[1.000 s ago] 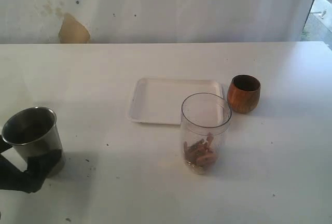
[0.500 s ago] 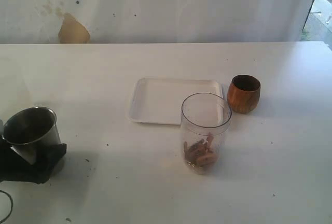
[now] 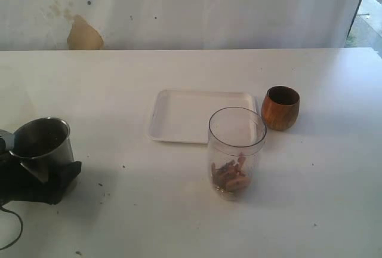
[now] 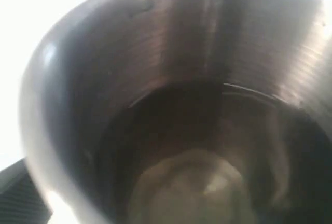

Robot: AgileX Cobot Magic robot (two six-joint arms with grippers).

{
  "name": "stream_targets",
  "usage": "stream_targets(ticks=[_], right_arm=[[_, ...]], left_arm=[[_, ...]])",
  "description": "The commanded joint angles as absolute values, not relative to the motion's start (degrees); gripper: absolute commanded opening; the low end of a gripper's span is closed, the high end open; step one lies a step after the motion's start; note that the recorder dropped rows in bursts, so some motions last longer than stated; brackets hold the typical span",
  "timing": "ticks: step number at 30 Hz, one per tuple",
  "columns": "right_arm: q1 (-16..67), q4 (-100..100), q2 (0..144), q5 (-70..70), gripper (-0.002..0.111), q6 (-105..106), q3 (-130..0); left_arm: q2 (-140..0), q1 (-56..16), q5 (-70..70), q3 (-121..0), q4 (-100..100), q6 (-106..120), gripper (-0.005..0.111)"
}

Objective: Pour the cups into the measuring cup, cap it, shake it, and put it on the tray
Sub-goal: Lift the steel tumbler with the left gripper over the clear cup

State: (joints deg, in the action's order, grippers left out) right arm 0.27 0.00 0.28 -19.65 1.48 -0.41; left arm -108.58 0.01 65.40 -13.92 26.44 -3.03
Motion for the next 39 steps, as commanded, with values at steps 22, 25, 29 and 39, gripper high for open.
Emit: stream_targets(ticks=[22,25,29,39], right_arm=[[0.00,0.00,0.00,-19.60,0.000,-0.31,0.00],[0.00,0.00,0.00,-19.60,0.000,-0.31,0.00],[0.00,0.00,0.00,-19.60,0.000,-0.31,0.00],[0.00,0.00,0.00,-19.60,0.000,-0.31,0.00]], left_arm=[[-108.74,-0.15,69.32,-14.07,27.90,-3.11,0.105],[-108.74,-0.15,69.96,-14.07,27.90,-3.11,0.105],[-108.74,-0.15,69.96,-14.07,27.90,-3.11,0.105],[-108.74,-0.15,69.96,-14.07,28.35,-2.74,0.105]])
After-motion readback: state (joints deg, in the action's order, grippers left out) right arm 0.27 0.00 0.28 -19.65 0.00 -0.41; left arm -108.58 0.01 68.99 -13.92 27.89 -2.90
